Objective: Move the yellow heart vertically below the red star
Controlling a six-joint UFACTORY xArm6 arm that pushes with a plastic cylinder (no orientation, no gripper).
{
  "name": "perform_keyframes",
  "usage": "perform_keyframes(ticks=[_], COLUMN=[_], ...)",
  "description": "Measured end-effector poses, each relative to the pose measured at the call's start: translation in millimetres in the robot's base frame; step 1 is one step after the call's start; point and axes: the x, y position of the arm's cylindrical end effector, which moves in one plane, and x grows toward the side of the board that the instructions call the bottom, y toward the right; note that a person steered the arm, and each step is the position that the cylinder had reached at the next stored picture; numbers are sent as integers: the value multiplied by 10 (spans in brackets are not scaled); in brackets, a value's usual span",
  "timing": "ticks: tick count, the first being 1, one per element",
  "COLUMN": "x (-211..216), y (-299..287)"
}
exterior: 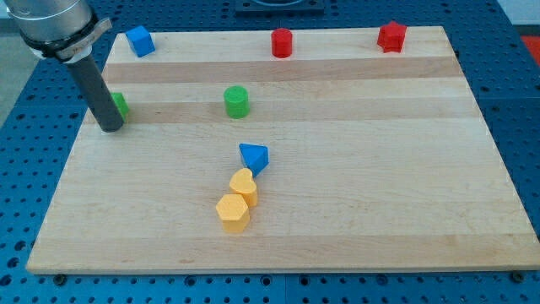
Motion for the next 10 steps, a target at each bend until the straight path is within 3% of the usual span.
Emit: perform_keyframes(ticks=[2, 5, 6, 8, 10], x=[19, 1158, 1404, 1172, 1137], y=[0, -379, 162, 1226, 2811])
